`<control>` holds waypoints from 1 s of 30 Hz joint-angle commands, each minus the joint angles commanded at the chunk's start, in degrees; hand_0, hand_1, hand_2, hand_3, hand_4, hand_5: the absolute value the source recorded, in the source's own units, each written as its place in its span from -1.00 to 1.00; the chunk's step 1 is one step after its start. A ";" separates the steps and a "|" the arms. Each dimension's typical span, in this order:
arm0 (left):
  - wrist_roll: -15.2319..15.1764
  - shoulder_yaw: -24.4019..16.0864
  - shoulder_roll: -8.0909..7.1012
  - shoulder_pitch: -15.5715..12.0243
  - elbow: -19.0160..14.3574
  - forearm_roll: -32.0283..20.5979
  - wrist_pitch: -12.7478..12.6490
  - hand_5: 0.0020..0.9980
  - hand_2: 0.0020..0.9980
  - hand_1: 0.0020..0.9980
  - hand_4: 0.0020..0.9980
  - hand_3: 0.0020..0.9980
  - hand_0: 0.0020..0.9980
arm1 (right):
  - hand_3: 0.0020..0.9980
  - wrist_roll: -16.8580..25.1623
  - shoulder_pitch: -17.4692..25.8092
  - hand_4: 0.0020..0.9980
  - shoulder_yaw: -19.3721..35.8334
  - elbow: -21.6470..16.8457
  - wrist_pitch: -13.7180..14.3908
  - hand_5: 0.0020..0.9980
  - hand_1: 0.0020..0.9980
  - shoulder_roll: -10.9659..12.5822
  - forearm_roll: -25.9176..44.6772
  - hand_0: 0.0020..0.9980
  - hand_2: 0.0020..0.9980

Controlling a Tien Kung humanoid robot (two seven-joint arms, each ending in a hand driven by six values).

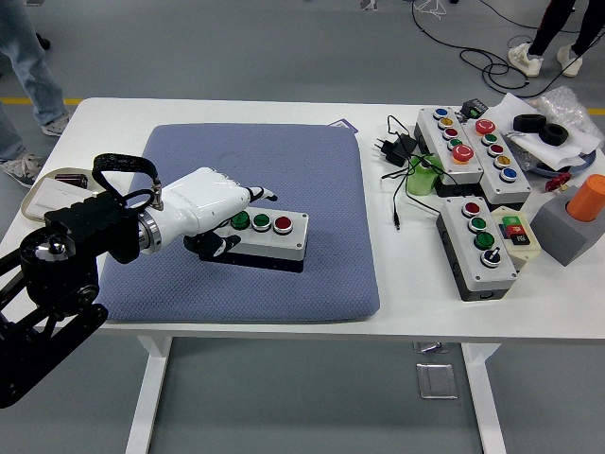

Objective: Pick up the button,place it on the desk,press the button,press the button

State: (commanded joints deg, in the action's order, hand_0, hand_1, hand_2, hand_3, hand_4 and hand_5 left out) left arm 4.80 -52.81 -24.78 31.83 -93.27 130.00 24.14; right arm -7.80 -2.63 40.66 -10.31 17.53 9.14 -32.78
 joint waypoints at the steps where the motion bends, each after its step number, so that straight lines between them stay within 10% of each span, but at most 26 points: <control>1: -0.13 0.07 -0.02 0.02 0.03 0.00 0.61 -1.00 -0.80 -0.81 0.32 0.72 -0.73 | 0.17 0.01 0.03 -0.47 -0.03 0.00 -0.01 -0.99 -0.06 0.01 0.02 0.26 0.06; 30: -0.06 2.52 0.58 2.48 5.77 0.00 2.87 -1.00 -0.86 -0.89 0.14 0.68 -0.72 | 0.17 0.10 -0.56 -0.47 -0.14 0.00 0.00 -0.98 -0.06 0.10 0.16 0.26 0.06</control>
State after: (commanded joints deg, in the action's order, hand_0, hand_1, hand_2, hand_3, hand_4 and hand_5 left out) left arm 4.74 -50.30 -24.19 34.31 -87.50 130.00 27.00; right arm -7.70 -3.20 40.52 -10.31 17.53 9.25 -32.62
